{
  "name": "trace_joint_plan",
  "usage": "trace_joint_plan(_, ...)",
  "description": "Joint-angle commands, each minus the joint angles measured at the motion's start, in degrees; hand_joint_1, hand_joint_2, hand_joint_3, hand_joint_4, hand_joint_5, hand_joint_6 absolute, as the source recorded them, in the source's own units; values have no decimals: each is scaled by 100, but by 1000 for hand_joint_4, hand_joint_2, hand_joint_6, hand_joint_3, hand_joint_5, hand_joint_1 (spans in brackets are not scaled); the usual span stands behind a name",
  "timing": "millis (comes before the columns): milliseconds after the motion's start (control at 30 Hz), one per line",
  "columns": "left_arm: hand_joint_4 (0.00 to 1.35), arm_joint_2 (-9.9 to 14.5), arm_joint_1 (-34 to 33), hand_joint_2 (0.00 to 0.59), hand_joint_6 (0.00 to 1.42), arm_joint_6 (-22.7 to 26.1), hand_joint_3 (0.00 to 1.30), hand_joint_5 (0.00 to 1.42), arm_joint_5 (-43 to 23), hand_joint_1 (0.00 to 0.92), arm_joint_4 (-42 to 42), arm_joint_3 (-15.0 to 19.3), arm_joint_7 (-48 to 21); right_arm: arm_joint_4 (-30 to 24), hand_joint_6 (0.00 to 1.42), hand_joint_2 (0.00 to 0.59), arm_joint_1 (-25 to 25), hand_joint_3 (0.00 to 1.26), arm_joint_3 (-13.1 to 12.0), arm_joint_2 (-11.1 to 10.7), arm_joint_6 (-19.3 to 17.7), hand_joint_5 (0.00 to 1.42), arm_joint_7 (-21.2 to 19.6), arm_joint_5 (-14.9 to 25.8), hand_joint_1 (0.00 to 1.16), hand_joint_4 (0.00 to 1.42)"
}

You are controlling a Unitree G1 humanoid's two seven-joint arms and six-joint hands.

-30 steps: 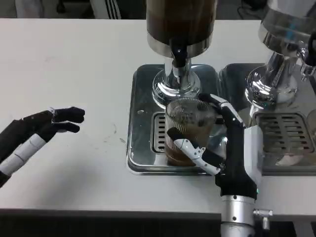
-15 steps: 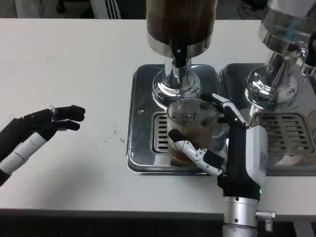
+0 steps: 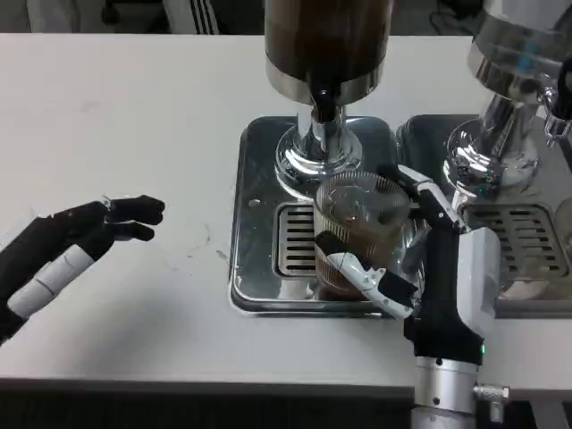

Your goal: Grasp the cup under the faucet to collect the drink, then remove the cup.

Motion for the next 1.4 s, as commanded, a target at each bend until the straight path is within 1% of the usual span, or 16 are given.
trace_joint_plan(33,289,72,-6,91,253,-109,332,322,109,0,-40,-51,-11,-381,1287,178,109,638,-26,-36,-32,997,-199,-40,879,794)
trace_joint_plan(200,284,59,-23,89,255,-134,331,322,125,0,-56,-81,-1,-656,1294,169,284,639,-36,-65,26,986,-171,-62,889,794)
trace_joint_plan(333,270,84,-21,89,249,-259,325,314,232,0,-125,-113,42,-880,1307,161,435,647,-47,-75,70,992,-156,-77,906,812)
trace_joint_plan(467,246,114,46,87,244,-489,309,287,409,0,-389,-118,123,-1102,1312,160,589,656,-68,-90,53,997,-137,-77,910,813)
trace_joint_plan(667,231,125,112,86,230,-573,288,264,419,0,-684,-97,166,-1505,1329,145,829,671,-117,-146,40,1010,-37,-39,926,823)
trace_joint_plan(767,200,143,140,86,220,-636,269,240,441,0,-807,-95,177,-1681,1330,141,937,676,-152,-181,38,1010,17,-24,932,832)
trace_joint_plan(933,97,217,253,71,163,-909,215,137,583,0,-1130,-102,234,-2000,1343,137,1140,684,-216,-225,25,1021,135,1,938,834)
trace_joint_plan(1000,66,278,313,64,145,-1091,202,103,643,0,-1333,-98,263,-2199,1345,136,1262,685,-253,-244,8,1022,203,17,939,848)
trace_joint_plan(1067,62,336,335,64,143,-1183,201,98,638,0,-1458,-104,270,-2331,1347,136,1343,696,-283,-250,18,1022,256,14,939,852)
trace_joint_plan(1233,61,391,329,61,138,-1214,196,96,647,0,-1504,-121,309,-2251,1348,137,1370,701,-339,-244,51,1033,310,18,943,853)
trace_joint_plan(1400,52,407,416,59,129,-1286,192,88,674,0,-1611,-132,318,-2327,1349,137,1396,702,-348,-227,11,1035,297,-3,948,853)
